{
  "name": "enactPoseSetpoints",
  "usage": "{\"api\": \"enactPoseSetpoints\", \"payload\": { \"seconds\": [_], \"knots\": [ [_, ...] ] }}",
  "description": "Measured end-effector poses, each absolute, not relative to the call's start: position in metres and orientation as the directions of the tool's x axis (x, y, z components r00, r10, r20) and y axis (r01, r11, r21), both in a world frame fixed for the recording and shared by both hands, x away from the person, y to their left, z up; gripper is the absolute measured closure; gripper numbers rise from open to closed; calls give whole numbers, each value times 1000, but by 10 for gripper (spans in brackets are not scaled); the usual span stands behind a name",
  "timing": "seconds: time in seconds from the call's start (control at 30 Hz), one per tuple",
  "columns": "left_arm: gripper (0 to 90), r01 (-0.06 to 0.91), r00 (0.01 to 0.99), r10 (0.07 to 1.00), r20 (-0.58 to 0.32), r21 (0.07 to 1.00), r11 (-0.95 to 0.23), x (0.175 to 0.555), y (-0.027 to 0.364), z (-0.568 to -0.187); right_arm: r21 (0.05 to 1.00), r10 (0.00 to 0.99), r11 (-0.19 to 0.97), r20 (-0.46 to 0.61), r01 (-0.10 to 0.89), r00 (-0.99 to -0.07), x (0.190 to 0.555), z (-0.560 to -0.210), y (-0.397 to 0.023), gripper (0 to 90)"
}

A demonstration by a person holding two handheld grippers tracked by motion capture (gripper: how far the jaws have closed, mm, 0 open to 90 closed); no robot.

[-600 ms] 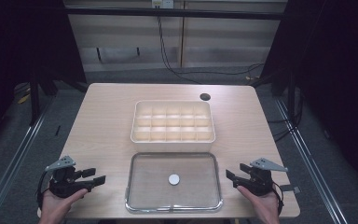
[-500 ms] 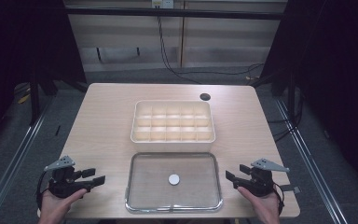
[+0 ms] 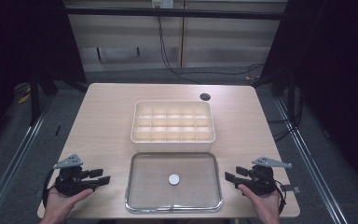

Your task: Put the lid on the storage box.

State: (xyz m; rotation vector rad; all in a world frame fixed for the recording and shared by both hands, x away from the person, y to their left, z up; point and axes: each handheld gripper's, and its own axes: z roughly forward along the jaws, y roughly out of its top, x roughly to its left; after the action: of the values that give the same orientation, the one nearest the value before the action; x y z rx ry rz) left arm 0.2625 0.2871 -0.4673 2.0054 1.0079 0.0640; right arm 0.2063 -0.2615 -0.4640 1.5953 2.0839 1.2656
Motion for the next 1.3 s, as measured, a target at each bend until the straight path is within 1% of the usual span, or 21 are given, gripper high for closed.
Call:
{"api": "enactPoseSetpoints", "payload": {
  "seconds": [0.07,0.17,0.2,0.3,0.37,0.4,0.47,0.5,0.57,0.63,0.67,0.8,0.83,0.87,0.9,1.0,1.03,1.1,1.2,1.23,1.3],
  "knots": [
    [492,638,666,676,-316,712,-295,265,286,-467,732,872,43,305,680,-383,207,-464,-260,415],
    [500,644,661,681,-316,704,-299,270,281,-468,727,865,65,300,684,-401,212,-463,-257,440],
    [533,635,666,686,-292,705,-316,273,277,-466,730,860,68,303,681,-411,215,-461,-254,468],
    [521,632,672,676,-302,710,-311,277,274,-463,728,858,78,298,681,-417,219,-458,-252,474],
    [520,617,680,674,-287,720,-317,281,272,-458,726,855,79,303,683,-421,225,-454,-250,472],
    [517,624,674,675,-300,720,-304,287,269,-453,726,855,78,303,683,-420,227,-452,-249,471],
    [547,625,666,687,-290,720,-301,290,266,-451,730,855,80,300,679,-423,229,-451,-249,472],
    [558,618,668,693,-270,721,-315,294,261,-448,729,855,81,300,679,-424,233,-448,-247,479],
    [575,616,672,689,-272,722,-315,296,258,-447,729,849,65,318,682,-421,238,-447,-247,497],
    [579,605,685,683,-255,721,-338,298,251,-446,729,847,67,319,681,-425,241,-447,-246,503],
    [581,598,697,674,-246,718,-356,299,246,-447,725,853,74,309,685,-420,246,-447,-245,523],
    [577,602,696,671,-257,718,-350,299,243,-453,723,860,79,298,686,-414,254,-451,-241,547],
    [570,619,688,672,-273,705,-347,299,241,-461,723,860,80,297,686,-414,255,-454,-241,549],
    [562,619,688,672,-273,705,-347,299,241,-461,723,860,80,297,686,-414,255,-454,-241,549],
    [552,621,699,663,-268,687,-377,299,239,-468,712,860,70,312,699,-404,258,-462,-240,560],
    [532,626,699,665,-263,674,-391,298,238,-473,701,860,74,315,709,-402,259,-468,-239,570],
    [503,633,694,667,-270,671,-386,299,240,-476,695,863,90,303,713,-405,260,-471,-237,578],
    [493,642,689,665,-288,668,-376,300,242,-478,692,868,108,284,714,-407,262,-476,-235,589],
    [493,647,689,667,-283,655,-390,298,240,-482,684,869,116,281,720,-407,263,-482,-233,605],
    [494,643,699,660,-276,646,-411,296,236,-485,681,874,122,271,722,-404,263,-483,-232,603],
    [510,641,702,655,-279,647,-412,295,235,-486,678,879,127,261,724,-398,263,-486,-231,604]
  ]
}}
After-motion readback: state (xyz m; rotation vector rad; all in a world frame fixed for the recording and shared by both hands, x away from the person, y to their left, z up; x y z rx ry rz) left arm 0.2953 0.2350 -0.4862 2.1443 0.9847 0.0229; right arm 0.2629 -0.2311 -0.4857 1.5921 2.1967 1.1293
